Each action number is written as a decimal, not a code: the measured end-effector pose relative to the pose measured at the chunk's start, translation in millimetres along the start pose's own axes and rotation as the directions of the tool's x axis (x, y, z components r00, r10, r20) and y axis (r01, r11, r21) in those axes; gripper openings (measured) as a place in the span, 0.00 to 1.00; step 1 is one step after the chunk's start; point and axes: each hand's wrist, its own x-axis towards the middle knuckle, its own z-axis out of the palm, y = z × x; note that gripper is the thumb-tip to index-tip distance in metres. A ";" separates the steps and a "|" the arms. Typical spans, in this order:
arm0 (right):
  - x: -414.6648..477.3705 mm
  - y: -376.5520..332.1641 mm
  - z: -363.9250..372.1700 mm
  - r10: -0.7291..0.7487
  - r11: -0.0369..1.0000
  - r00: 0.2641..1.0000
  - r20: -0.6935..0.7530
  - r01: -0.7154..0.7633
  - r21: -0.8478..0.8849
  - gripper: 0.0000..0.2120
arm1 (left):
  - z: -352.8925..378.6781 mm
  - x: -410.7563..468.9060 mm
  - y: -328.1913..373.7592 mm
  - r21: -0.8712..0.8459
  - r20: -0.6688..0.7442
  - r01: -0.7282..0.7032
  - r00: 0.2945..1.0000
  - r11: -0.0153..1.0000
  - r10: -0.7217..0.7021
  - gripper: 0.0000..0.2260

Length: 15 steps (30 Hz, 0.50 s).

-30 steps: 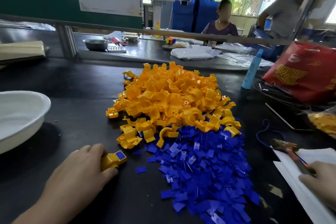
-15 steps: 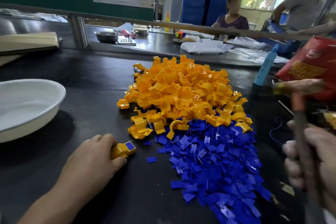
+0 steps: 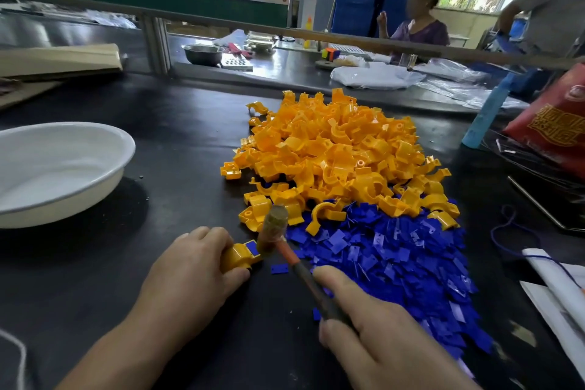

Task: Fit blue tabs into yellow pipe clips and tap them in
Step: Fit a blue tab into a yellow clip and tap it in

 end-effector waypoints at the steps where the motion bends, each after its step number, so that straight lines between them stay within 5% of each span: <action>1: 1.8 0.2 0.2 -0.002 1.000 1.000 0.010 0.002 -0.016 0.19 | 0.0 -0.1 0.1 0.003 -0.005 0.002 1.000 1.000 -0.002 0.14; 6: 3.2 -0.4 3.1 -0.047 0.997 0.998 -0.043 0.044 -0.069 0.24 | 0.1 -0.9 1.0 0.011 0.000 -0.011 1.000 1.000 0.011 0.14; 10: 8.6 0.0 12.4 -0.009 0.988 0.997 0.082 0.022 -0.155 0.24 | -0.8 0.0 1.3 0.021 -0.017 -0.003 1.000 1.000 0.003 0.13; 15: 14.1 4.6 0.6 -0.027 0.991 0.997 0.070 0.036 -0.128 0.22 | -0.4 0.9 0.5 0.017 -0.011 0.003 1.000 1.000 -0.003 0.13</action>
